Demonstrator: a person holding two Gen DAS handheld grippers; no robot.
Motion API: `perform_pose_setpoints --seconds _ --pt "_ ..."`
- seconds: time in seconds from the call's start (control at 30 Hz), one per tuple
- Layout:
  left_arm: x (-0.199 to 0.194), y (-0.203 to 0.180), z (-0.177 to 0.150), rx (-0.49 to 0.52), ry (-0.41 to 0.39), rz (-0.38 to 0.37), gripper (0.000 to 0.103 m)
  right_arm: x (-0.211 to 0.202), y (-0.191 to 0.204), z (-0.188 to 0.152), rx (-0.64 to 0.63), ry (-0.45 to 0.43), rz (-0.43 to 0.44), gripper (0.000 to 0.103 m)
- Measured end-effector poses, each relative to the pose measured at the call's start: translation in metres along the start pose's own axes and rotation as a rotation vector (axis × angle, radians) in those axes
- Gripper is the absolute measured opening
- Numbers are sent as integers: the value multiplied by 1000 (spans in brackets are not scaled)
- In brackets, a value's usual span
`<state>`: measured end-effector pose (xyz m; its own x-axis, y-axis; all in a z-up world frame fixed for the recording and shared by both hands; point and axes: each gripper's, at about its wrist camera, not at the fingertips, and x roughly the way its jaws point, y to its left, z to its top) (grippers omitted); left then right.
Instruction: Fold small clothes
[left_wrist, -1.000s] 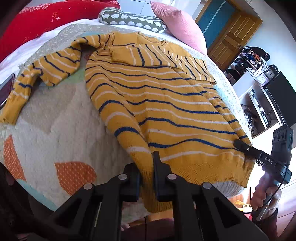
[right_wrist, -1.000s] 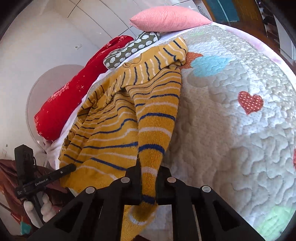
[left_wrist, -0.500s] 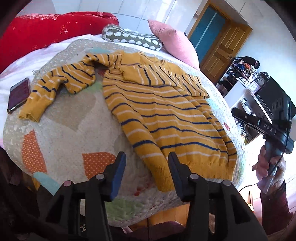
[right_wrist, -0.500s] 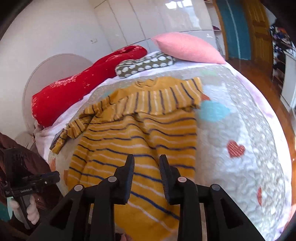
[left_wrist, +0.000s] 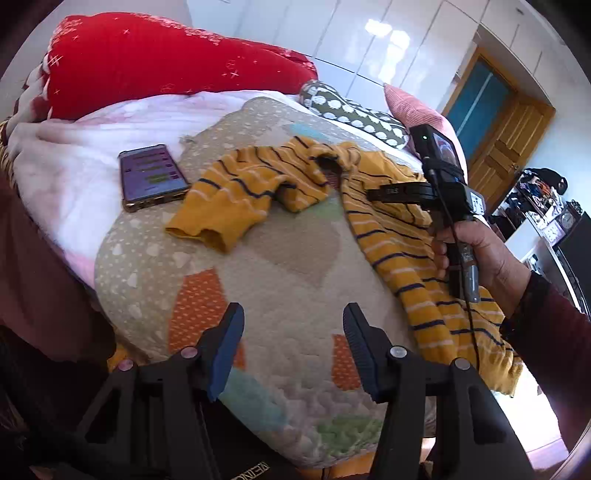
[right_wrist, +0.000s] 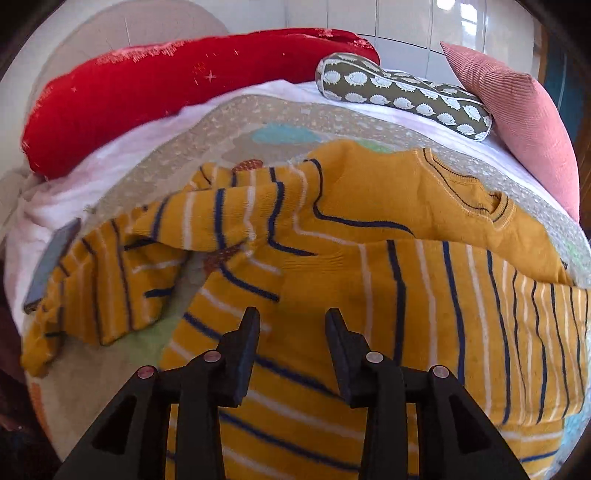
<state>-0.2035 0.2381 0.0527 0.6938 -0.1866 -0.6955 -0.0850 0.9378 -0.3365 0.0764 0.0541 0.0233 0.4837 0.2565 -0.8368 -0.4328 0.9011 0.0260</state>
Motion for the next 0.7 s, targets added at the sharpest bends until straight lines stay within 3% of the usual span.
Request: perform_pose_setpoints --seconds 0.03,0.07,0.23,0.3,0.37,0.43,0.5,0.57,0.63,0.7 --pt "2 8 1 -15 0 3 55 7 -1 3 3 17 -9 11" --pt "4 19 2 -36 1 4 55 9 -4 7 24 23 -5 8" --pt "15 52 4 -114 7 8 55 -1 -18 36 178 -31 86 7" --pt "15 59 4 -143 6 7 55 6 -11 45 177 -13 128 8" --pt "11 65 2 -166 -6 6 55 9 5 51 109 3 26 11" --pt "11 69 1 -175 -10 10 57 -7 21 49 88 -64 -40 12" --pt "12 75 -1 -195 -5 14 57 -26 45 41 46 -115 23 20" --pt "12 84 -4 -222 4 9 57 -42 81 31 -43 -128 177 46" --pt "11 90 -7 -250 7 14 57 -54 124 17 -164 -114 340 57" --pt "6 93 -11 -266 6 19 57 -61 167 1 -288 -100 445 64"
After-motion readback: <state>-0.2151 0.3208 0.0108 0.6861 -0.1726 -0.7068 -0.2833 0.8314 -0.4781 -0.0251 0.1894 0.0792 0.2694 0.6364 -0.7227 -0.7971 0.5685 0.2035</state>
